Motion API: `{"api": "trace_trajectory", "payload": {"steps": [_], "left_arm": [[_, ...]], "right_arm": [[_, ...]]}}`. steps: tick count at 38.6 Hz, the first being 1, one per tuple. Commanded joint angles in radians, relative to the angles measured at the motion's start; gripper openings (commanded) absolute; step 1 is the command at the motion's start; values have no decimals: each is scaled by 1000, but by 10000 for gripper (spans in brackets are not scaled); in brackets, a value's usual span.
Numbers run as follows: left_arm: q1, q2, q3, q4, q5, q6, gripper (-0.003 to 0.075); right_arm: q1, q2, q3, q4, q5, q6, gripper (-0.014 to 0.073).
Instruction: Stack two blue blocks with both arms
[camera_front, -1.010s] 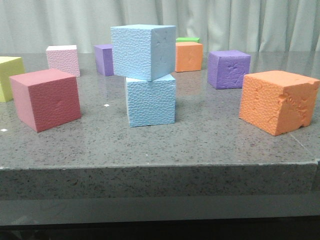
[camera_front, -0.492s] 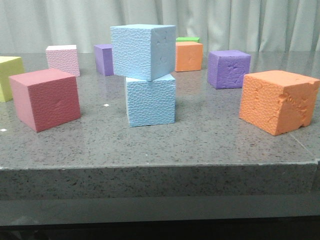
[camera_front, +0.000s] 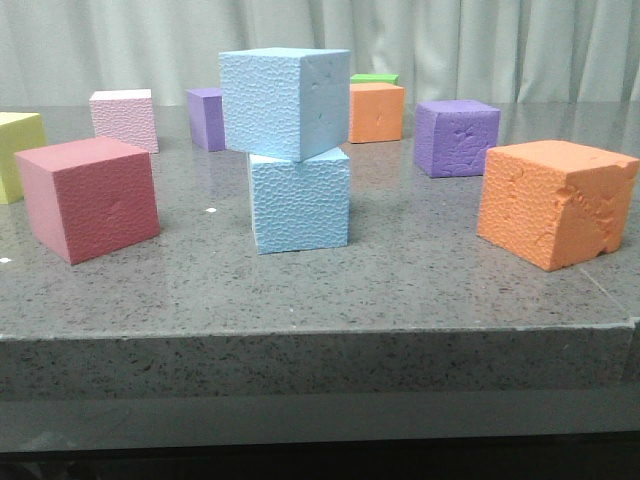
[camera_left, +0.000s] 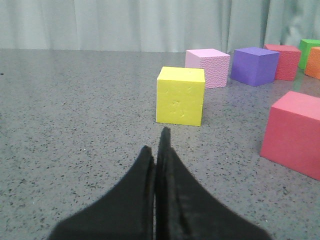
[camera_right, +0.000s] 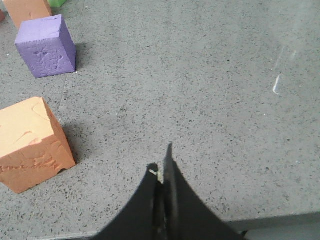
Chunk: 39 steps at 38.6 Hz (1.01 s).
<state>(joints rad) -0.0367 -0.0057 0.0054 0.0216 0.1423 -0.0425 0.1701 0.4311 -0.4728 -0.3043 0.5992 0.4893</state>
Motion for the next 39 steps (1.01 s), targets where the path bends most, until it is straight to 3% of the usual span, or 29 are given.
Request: {"api": "trace_trajectory", "payload": {"steps": [1,18,31,39], "left_arm": [[0,-18,2,-9,-81,-3,-20],[0,-18,2,-9,-81,-3,-20],[0,-18,2,-9,-81,-3,-20],[0,-18,2,-9,-81,-3,-20]], "right_arm": [[-6,6,-28,-14,-68,-11,-67],[-11,-9,-4,-42,-100,-28,-67],[-155,-246,294,312,-446,-547,-67],[-162,-414,437,397,-442,-586,-67]]}}
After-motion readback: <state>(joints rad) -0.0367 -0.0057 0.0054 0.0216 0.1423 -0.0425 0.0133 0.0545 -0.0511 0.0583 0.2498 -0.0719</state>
